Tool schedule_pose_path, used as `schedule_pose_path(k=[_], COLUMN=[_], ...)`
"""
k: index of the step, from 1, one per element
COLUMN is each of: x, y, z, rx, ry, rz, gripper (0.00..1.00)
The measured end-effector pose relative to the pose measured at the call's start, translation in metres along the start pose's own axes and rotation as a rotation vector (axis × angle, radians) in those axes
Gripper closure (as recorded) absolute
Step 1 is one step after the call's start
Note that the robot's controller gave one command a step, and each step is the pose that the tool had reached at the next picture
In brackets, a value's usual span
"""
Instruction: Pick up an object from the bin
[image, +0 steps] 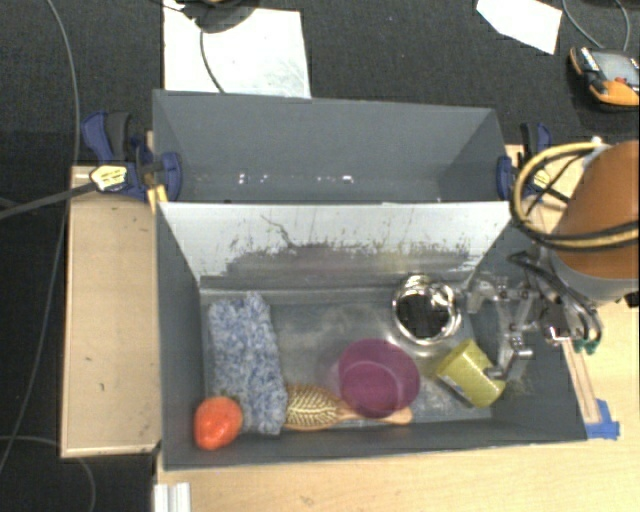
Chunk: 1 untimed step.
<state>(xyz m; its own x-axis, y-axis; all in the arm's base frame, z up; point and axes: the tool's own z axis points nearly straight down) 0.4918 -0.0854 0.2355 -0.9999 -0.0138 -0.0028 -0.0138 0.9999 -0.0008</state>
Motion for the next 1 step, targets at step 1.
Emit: schedule_pose_path(k=[1], x=[0.0], y=[0.0], z=[0.0], rx=[0.0], ry=[0.0], rz=[0.0], gripper=[0.0])
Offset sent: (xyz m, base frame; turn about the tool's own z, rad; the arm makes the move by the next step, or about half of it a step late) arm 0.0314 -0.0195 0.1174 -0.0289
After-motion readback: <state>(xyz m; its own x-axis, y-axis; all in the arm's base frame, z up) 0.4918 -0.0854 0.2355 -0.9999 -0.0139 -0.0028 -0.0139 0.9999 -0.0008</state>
